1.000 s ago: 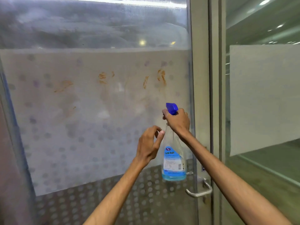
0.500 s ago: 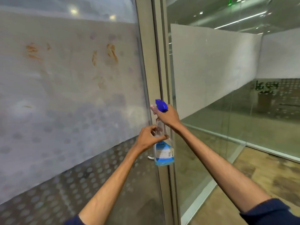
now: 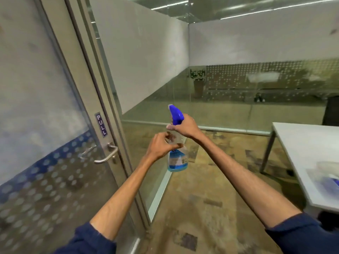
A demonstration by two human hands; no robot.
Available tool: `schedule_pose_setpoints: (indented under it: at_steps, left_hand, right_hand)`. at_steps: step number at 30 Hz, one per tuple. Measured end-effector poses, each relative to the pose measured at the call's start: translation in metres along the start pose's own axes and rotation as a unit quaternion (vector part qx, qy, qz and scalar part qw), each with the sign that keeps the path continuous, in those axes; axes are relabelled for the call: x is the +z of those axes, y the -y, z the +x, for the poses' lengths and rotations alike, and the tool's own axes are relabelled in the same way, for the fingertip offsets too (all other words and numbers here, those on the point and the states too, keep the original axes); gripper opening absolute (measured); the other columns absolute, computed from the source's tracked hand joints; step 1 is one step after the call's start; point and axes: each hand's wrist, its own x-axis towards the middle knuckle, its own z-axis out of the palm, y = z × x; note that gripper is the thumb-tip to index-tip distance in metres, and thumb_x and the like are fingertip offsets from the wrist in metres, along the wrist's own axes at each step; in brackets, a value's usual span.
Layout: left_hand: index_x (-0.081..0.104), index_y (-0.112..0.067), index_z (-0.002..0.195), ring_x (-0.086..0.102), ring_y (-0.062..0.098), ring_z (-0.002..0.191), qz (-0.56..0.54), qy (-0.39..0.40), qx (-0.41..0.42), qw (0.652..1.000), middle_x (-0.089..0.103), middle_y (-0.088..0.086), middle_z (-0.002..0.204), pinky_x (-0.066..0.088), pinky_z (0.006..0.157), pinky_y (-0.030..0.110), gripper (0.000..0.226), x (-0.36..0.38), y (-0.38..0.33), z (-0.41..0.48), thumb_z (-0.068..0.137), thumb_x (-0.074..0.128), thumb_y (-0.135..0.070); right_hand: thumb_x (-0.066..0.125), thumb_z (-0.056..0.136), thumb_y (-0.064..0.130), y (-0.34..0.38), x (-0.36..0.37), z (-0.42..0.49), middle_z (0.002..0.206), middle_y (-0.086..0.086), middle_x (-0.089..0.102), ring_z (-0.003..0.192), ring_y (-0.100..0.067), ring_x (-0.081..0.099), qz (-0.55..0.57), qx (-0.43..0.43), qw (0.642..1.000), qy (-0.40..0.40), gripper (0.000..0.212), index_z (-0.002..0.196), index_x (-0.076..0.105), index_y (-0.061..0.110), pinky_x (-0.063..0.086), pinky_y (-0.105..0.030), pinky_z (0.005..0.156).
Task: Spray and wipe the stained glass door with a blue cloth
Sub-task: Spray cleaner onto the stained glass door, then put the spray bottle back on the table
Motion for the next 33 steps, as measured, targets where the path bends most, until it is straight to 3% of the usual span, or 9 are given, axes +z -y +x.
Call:
schedule_pose_setpoints:
  at_steps: [4, 8, 13, 16, 19, 22, 24, 26, 33]
  left_hand:
    - [0.07, -0.013, 0.098, 0.067, 0.013, 0.078, -0.025, 0.053, 0.029, 0.998, 0.07, -0.003, 0.089, 0.058, 0.07, 0.033, 0.05, 0.062, -0.045, 0.006, 0.066, 0.084, -0.049]
    - [0.069, -0.022, 0.092, 0.066, 0.007, 0.076, -0.048, 0.083, 0.049, 0.994, 0.069, -0.013, 0.086, 0.058, 0.069, 0.035, 0.052, 0.126, -0.084, 0.017, 0.058, 0.081, -0.06]
    - [0.07, -0.02, 0.093, 0.066, 0.008, 0.077, -0.071, 0.127, 0.083, 0.986, 0.069, -0.01, 0.087, 0.058, 0.069, 0.033, 0.049, 0.201, -0.143, 0.021, 0.061, 0.082, -0.055]
    - [0.067, -0.024, 0.106, 0.063, 0.003, 0.081, -0.086, 0.136, 0.099, 0.982, 0.068, -0.011, 0.092, 0.057, 0.071, 0.029, 0.06, 0.249, -0.176, 0.025, 0.058, 0.083, -0.056]
    - [0.06, -0.024, 0.116, 0.062, 0.002, 0.085, -0.113, 0.155, 0.092, 0.977, 0.065, -0.01, 0.098, 0.051, 0.067, 0.019, 0.068, 0.295, -0.211, 0.026, 0.059, 0.086, -0.052]
    - [0.062, -0.022, 0.113, 0.064, 0.006, 0.084, -0.126, 0.167, 0.099, 0.973, 0.066, -0.008, 0.097, 0.052, 0.064, 0.019, 0.064, 0.338, -0.245, 0.029, 0.06, 0.088, -0.047]
    - [0.064, -0.022, 0.112, 0.065, 0.007, 0.084, -0.129, 0.171, 0.105, 0.971, 0.067, -0.009, 0.096, 0.057, 0.068, 0.026, 0.065, 0.366, -0.266, 0.032, 0.058, 0.087, -0.05]
    - [0.064, -0.022, 0.109, 0.066, 0.007, 0.085, -0.134, 0.18, 0.096, 0.97, 0.068, -0.009, 0.095, 0.06, 0.072, 0.034, 0.066, 0.396, -0.284, 0.035, 0.055, 0.085, -0.054]
    - [0.059, -0.027, 0.097, 0.064, 0.009, 0.081, -0.126, 0.223, 0.102, 0.961, 0.064, -0.013, 0.093, 0.06, 0.065, 0.028, 0.056, 0.48, -0.351, 0.046, 0.057, 0.089, -0.051]
  right_hand:
    - [0.086, 0.069, 0.035, -0.047, -0.057, -0.022, 0.093, -0.014, 0.072, 0.085, -0.033, 0.066, -0.016, 0.05, 0.997, -0.048, 0.044, 0.096, 0.064, 0.008, 0.057, -0.045, 0.083]
    - [0.084, 0.075, 0.029, -0.09, -0.115, -0.044, 0.078, -0.002, 0.058, 0.07, -0.019, 0.051, -0.021, 0.087, 0.993, -0.08, 0.033, 0.089, 0.059, 0.013, 0.044, -0.034, 0.068]
    - [0.086, 0.075, 0.027, -0.144, -0.194, -0.069, 0.077, -0.005, 0.058, 0.069, -0.017, 0.051, -0.024, 0.127, 0.985, -0.114, 0.036, 0.089, 0.06, 0.006, 0.045, -0.032, 0.067]
    - [0.085, 0.076, 0.026, -0.175, -0.241, -0.085, 0.083, -0.003, 0.059, 0.074, -0.017, 0.053, -0.027, 0.126, 0.983, -0.129, 0.038, 0.099, 0.061, 0.009, 0.042, -0.025, 0.064]
    - [0.084, 0.078, 0.022, -0.204, -0.289, -0.101, 0.089, -0.007, 0.058, 0.078, -0.018, 0.052, -0.04, 0.127, 0.983, -0.13, 0.042, 0.107, 0.06, 0.002, 0.043, -0.027, 0.07]
    - [0.086, 0.075, 0.027, -0.236, -0.335, -0.114, 0.089, -0.006, 0.061, 0.078, -0.018, 0.054, -0.058, 0.123, 0.983, -0.125, 0.044, 0.103, 0.058, 0.008, 0.044, -0.029, 0.071]
    - [0.087, 0.074, 0.028, -0.257, -0.364, -0.123, 0.104, -0.009, 0.066, 0.089, -0.02, 0.058, -0.068, 0.115, 0.983, -0.126, 0.055, 0.117, 0.059, 0.007, 0.048, -0.029, 0.075]
    - [0.086, 0.075, 0.023, -0.274, -0.394, -0.134, 0.115, -0.007, 0.064, 0.097, -0.017, 0.058, -0.064, 0.111, 0.983, -0.132, 0.066, 0.131, 0.055, 0.007, 0.046, -0.021, 0.075]
    - [0.084, 0.078, 0.017, -0.333, -0.476, -0.171, 0.106, 0.001, 0.063, 0.091, -0.015, 0.061, -0.058, 0.108, 0.972, -0.2, 0.054, 0.125, 0.059, 0.008, 0.048, -0.013, 0.071]
